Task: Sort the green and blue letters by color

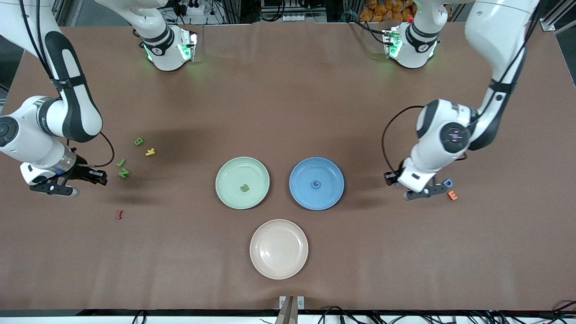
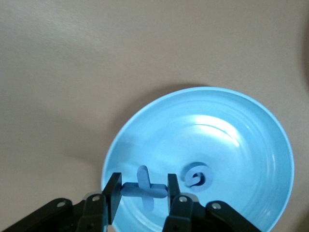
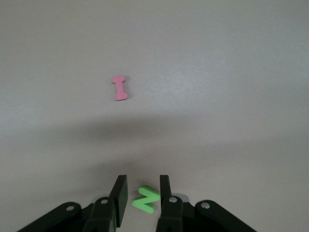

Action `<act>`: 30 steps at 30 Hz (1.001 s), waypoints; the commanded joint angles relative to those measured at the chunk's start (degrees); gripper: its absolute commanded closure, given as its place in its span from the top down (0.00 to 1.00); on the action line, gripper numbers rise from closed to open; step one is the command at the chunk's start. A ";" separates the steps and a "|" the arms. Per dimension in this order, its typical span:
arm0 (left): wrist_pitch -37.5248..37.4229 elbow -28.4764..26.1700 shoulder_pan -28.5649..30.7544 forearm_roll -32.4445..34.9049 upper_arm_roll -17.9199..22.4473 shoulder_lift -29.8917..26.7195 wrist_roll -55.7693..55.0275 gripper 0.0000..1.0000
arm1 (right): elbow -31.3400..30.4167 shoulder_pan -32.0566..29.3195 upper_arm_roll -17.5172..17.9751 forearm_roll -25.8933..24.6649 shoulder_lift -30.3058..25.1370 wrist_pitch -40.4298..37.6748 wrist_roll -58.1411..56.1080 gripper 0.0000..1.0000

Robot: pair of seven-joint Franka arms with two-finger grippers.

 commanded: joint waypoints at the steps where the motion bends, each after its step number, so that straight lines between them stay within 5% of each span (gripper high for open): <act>1: -1.17 4.11 -4.38 1.81 3.75 2.69 -4.12 0.43 | -2.61 -0.47 0.43 -0.51 -0.82 2.59 -0.16 0.36; 5: -1.17 5.60 -6.06 1.81 5.07 3.83 -5.35 0.47 | -3.31 -0.20 0.43 -0.24 -0.99 2.86 -0.16 0.37; 8: -1.17 5.87 -6.32 1.90 5.16 4.01 -5.44 0.94 | -3.49 -0.03 0.52 -0.07 -1.08 2.86 0.01 0.37; 9: -1.08 5.87 -6.41 2.16 5.16 4.01 -5.26 1.00 | -3.58 0.06 0.52 0.02 -1.08 2.86 0.19 0.37; 21: -1.43 5.34 -4.74 5.15 5.16 3.13 -3.95 1.00 | -3.67 0.50 0.52 0.20 -1.17 2.95 0.54 0.45; 30: -9.34 3.85 -1.49 5.50 5.07 0.50 4.92 1.00 | -4.02 0.76 0.61 0.29 -1.08 2.95 0.72 0.48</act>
